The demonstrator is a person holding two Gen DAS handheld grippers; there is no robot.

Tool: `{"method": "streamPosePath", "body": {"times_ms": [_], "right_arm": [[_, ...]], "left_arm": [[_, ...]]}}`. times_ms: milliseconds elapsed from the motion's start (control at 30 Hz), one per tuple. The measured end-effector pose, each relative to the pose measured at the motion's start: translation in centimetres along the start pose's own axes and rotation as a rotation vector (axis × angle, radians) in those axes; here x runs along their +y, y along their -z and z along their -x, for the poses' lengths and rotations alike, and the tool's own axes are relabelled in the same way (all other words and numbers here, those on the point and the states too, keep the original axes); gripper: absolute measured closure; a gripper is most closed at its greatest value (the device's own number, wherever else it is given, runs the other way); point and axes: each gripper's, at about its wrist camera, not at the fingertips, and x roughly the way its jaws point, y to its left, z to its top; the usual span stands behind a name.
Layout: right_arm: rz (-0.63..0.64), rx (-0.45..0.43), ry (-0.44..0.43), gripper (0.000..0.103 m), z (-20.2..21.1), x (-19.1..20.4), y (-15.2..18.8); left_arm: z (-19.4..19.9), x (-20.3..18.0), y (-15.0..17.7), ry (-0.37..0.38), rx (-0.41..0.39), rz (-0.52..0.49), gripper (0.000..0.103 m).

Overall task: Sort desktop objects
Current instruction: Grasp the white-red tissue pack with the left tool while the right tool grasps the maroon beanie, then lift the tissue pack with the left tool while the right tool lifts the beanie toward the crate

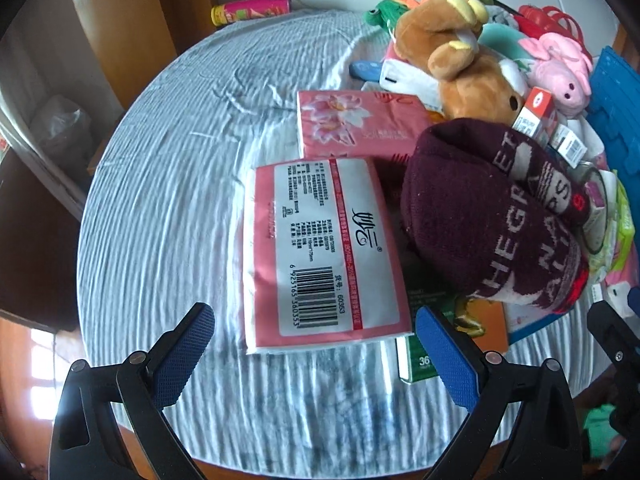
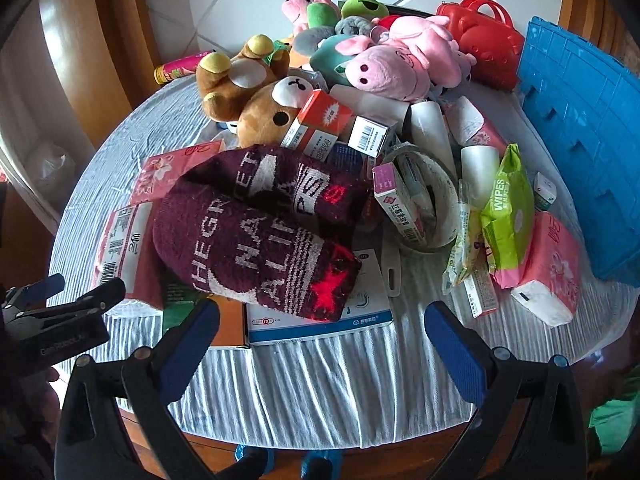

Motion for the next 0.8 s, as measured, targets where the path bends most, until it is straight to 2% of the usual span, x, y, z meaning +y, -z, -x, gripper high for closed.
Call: {"method": "streamPosePath", "body": {"times_ms": [133,200,233,267,533,700,800], "right_arm": [[0.054,0.022,-0.030,0.000,-1.9,0.0,-1.1],[0.066,0.025,-0.052,0.000,-2.4,-0.1,-1.6],[0.074,0.025,-0.066,0.000,-2.6,0.0,-1.7],[0.082,0.026,-0.080,0.000,-2.8,0.1,-1.9],[0.214,0.025,-0.149,0.000,-4.7,3.7,-3.1],[0.309,0.027,-0.152,0.000,-6.5,6.0,-3.2],[0.324,0.055,-0.150,0.000,-8.4,6.1,-3.3]], "left_arm": [[-2.4,-0.6,-0.5,-0.014,0.053,0.035,0.001],[-3.1,-0.8,-0.7,-0.008,0.054,0.053,0.001],[-3.0,-0.6,-0.8,-0.015,0.046,0.066,0.008],[-2.8,-0.5,-0.8,-0.018,0.039,0.069,0.011],[-0.7,1.4,1.4,-0.098,0.007,0.074,0.012],[0.2,1.3,1.9,-0.122,-0.017,0.050,0.012],[0.0,1.0,2.1,-0.130,-0.020,0.066,0.012]]}}
